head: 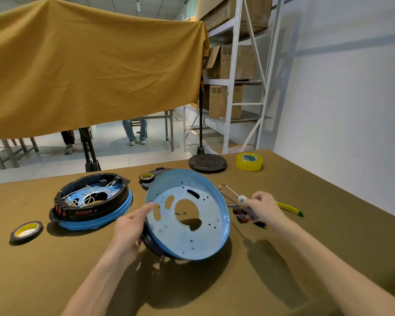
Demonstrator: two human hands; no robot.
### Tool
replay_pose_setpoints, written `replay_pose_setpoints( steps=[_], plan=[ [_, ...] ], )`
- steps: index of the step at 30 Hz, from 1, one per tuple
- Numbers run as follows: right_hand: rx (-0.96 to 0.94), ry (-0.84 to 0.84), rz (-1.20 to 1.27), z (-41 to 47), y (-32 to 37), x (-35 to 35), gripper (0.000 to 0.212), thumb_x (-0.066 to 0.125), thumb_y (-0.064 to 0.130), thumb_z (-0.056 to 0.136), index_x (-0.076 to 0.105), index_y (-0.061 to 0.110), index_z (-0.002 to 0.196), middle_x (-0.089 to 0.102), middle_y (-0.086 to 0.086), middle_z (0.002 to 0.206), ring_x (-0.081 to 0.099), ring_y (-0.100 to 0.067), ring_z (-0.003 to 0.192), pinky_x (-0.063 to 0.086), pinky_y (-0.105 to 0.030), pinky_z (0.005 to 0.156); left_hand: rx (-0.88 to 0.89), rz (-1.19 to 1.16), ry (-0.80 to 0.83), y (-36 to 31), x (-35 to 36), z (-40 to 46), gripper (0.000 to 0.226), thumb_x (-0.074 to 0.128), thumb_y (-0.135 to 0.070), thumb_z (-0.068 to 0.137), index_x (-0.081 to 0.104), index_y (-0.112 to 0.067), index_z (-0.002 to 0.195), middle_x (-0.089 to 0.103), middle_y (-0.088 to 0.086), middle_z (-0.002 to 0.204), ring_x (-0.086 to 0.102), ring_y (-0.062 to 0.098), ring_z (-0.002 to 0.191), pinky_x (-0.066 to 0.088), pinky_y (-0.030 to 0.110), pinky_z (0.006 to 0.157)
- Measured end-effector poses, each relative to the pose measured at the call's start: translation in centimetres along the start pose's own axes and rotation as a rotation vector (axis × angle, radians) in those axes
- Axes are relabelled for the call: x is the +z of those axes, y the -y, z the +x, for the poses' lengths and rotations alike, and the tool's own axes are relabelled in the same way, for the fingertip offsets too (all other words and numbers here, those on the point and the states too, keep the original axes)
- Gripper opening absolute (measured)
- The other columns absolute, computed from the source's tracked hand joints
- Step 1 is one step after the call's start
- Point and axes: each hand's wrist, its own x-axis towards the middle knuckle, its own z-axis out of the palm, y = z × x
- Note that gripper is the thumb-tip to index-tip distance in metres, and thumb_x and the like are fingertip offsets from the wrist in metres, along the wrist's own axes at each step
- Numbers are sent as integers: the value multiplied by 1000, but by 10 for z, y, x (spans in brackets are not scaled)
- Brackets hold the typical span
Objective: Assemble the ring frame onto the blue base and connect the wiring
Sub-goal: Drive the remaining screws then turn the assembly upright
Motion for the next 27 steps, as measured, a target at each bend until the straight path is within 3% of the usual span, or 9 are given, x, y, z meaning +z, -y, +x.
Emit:
replay_pose_setpoints(
  steps=[2, 6, 10, 15, 18, 20, 24, 27],
  plan=[
    [-45, -23, -154, 1, -29, 7, 27, 72, 17, 88, 47, 14, 78, 59, 0, 59, 52, -14, 48, 40, -30, 53, 239, 74, -29, -14, 3, -3, 40, 80, -32, 84, 72, -16, 120, 77, 6, 104, 75, 12, 92, 60, 23, 67],
    [-192, 21, -335, -6, -62, 24, 24, 71, 25, 86, 48, 20, 77, 60, 3, 71, 48, -15, 62, 34, -34, 58, 667, 435, -107, -29, 10, -3, 65, 90, -23, 76, 60, -18, 133, 66, -1, 118, 65, 9, 106, 56, 30, 89],
    [-270, 41, -533, 0, -73, 40, 25, 70, 28, 88, 46, 27, 81, 57, 7, 85, 51, -9, 74, 33, -28, 56, 972, 657, 6, -20, 17, -8, 79, 94, -20, 66, 56, -19, 134, 54, -5, 115, 56, 5, 108, 50, 11, 84],
    [-241, -44, -399, 16, -72, 43, 19, 68, 30, 95, 55, 24, 83, 60, 3, 87, 60, -16, 76, 44, -27, 61, 1085, 963, 276, 11, 18, -16, 90, 86, -40, 66, 46, -29, 145, 45, -13, 132, 50, 2, 118, 54, 20, 94],
    [-206, -159, -89, 17, -53, 42, 18, 55, 32, 103, 59, 23, 88, 66, -2, 90, 64, -24, 88, 53, -43, 78, 1235, 1156, 372, 32, 20, -19, 83, 75, -53, 74, 48, -25, 147, 52, -7, 134, 48, 7, 122, 47, 27, 105],
    [-134, -94, 53, 13, -39, 44, 22, 49, 40, 105, 60, 23, 97, 68, 0, 94, 65, -20, 90, 54, -46, 85, 1324, 1257, 428, 48, 22, -18, 82, 75, -59, 76, 51, -24, 147, 58, -4, 130, 51, 10, 120, 44, 27, 107],
    [-172, 168, -132, -7, -30, 59, 34, 57, 44, 101, 49, 24, 127, 62, 10, 116, 60, -6, 103, 48, -24, 80, 1347, 1362, 470, 69, 21, -18, 79, 75, -62, 78, 55, -23, 144, 64, -6, 125, 57, 10, 113, 46, 25, 104],
    [-202, 165, -178, -12, -31, 66, 54, 62, 28, 100, 38, 17, 147, 60, 0, 127, 63, -13, 107, 54, -29, 87, 1297, 1271, 424, 74, 22, -20, 62, 67, -60, 89, 58, -25, 140, 66, -11, 124, 56, 6, 115, 44, 25, 105]
  ],
)
